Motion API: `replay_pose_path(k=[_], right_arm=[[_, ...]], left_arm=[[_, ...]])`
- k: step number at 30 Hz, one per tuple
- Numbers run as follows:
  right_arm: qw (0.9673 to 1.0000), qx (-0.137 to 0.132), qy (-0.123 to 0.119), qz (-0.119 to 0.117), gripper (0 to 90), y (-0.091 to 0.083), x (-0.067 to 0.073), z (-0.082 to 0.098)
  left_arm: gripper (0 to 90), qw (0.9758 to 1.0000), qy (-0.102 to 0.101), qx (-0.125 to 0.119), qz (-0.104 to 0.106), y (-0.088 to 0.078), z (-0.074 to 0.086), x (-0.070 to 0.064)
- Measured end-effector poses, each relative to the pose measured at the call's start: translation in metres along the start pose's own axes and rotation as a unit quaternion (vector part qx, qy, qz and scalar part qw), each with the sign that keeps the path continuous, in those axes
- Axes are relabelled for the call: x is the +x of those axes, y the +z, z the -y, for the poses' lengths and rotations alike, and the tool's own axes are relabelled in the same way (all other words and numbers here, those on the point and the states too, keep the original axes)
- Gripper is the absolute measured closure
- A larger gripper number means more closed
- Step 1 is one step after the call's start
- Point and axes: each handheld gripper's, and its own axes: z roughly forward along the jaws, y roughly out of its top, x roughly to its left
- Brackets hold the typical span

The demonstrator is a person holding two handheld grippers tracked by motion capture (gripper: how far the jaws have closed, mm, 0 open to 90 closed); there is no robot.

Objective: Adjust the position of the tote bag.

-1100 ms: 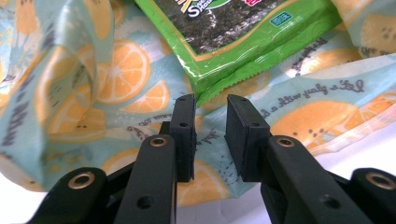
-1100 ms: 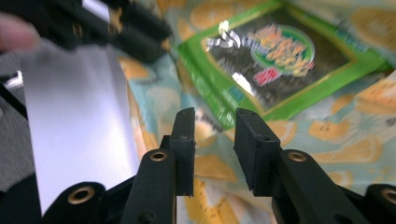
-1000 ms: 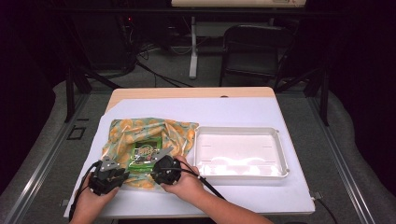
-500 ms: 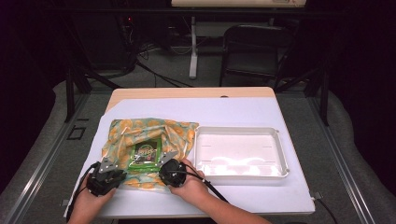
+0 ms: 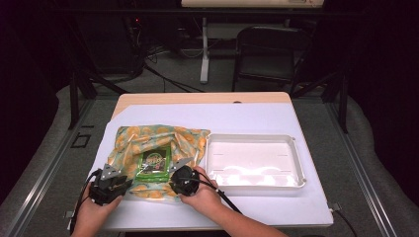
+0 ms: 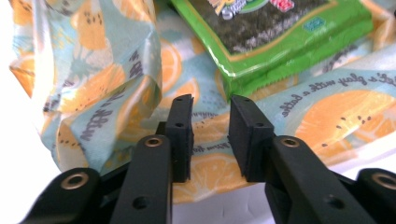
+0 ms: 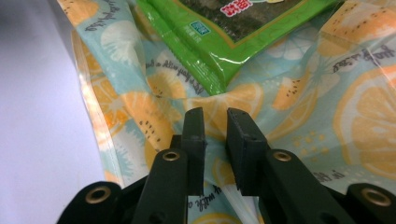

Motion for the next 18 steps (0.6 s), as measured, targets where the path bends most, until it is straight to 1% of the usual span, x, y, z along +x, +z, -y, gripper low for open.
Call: replay_pose_path(k=[1, 3, 4, 5, 7, 8, 9, 11, 13, 16, 18], right_arm=[[1.0000, -0.003, 0.006, 0.000, 76.3, -0.001, 0.000, 0.000], [0.9999, -0.005, 0.009, -0.004, 75.4, -0.003, -0.001, -0.002], [0.9999, -0.006, 0.011, -0.004, 75.2, -0.004, -0.002, -0.003], [0.9998, -0.014, 0.018, -0.001, 74.8, -0.004, -0.002, -0.003], [0.9996, -0.020, 0.020, -0.003, 73.7, -0.007, -0.004, -0.005], [0.9995, -0.022, 0.022, -0.004, 72.8, -0.008, -0.004, -0.007], [0.9994, -0.024, 0.025, -0.004, 71.2, -0.009, -0.005, -0.008], [0.9991, -0.029, 0.030, -0.003, 67.8, -0.011, -0.005, -0.012], [0.9987, -0.038, 0.034, -0.003, 66.5, -0.014, -0.006, -0.016], [0.9985, -0.043, 0.034, 0.000, 63.0, -0.018, -0.009, -0.022], [0.9982, -0.046, 0.038, -0.001, 61.7, -0.019, -0.011, -0.025]], left_arm=[[68.1, 1.0000, -0.003, -0.001, 0.003, -0.001, -0.002, 0.000], [66.7, 0.9999, -0.003, -0.011, -0.001, -0.003, -0.005, -0.001], [65.7, 0.9999, -0.007, -0.013, 0.000, -0.003, -0.008, -0.001], [64.7, 0.9998, -0.009, -0.018, 0.001, -0.004, -0.010, -0.001], [63.3, 0.9997, -0.007, -0.024, 0.002, -0.005, -0.016, -0.002], [62.4, 0.9996, -0.002, -0.027, 0.000, -0.005, -0.019, -0.002], [61.7, 0.9996, -0.003, -0.029, -0.003, -0.005, -0.022, -0.002], [60.6, 0.9993, -0.010, -0.037, -0.002, -0.006, -0.028, -0.001], [59.8, 0.9990, -0.013, -0.043, 0.000, -0.006, -0.032, 0.000], [58.4, 0.9987, -0.025, -0.043, 0.009, -0.005, -0.041, 0.002], [57.6, 0.9986, -0.028, -0.045, 0.011, -0.003, -0.048, 0.000]])
